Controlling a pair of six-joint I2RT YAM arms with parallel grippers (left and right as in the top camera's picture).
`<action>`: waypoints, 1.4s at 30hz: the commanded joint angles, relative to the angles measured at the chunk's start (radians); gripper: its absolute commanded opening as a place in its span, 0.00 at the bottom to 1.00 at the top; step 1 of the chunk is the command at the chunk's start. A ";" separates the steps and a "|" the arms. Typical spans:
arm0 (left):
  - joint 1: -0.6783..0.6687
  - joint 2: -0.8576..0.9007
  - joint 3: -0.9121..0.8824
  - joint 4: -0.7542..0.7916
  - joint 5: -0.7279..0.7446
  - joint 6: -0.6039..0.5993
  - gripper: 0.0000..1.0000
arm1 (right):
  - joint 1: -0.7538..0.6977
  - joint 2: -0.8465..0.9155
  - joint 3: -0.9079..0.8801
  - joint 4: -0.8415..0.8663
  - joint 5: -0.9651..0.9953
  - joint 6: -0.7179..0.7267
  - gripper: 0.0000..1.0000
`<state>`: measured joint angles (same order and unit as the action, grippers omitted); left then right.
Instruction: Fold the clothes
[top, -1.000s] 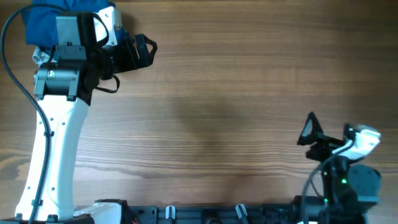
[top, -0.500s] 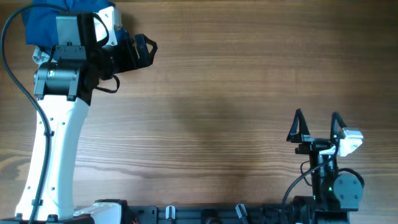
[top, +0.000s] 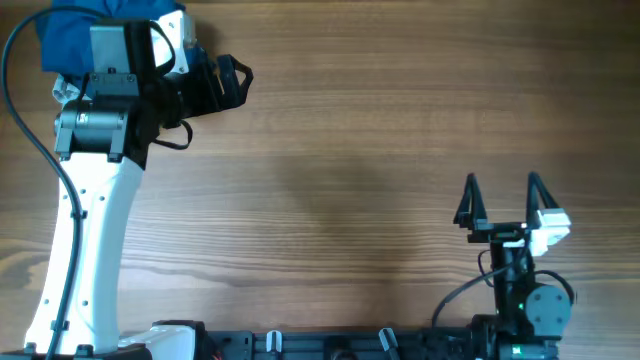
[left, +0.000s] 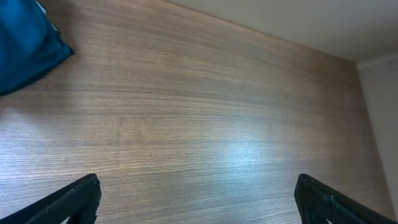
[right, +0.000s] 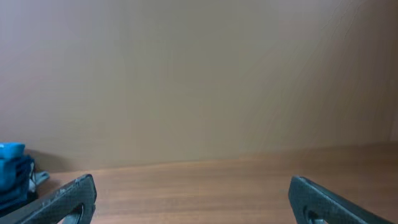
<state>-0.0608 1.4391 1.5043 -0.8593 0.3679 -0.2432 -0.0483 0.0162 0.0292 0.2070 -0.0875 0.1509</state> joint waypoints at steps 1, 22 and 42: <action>-0.004 0.004 -0.004 0.003 0.006 0.023 1.00 | 0.006 -0.013 -0.024 0.014 -0.023 -0.048 1.00; -0.004 0.004 -0.004 0.003 0.006 0.023 1.00 | 0.006 -0.013 -0.024 -0.200 -0.022 -0.124 1.00; -0.008 0.004 -0.006 -0.117 -0.078 0.027 1.00 | 0.006 -0.013 -0.024 -0.200 -0.022 -0.124 1.00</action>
<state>-0.0608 1.4395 1.5043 -0.9764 0.3187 -0.2394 -0.0483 0.0135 0.0063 0.0032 -0.0975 0.0391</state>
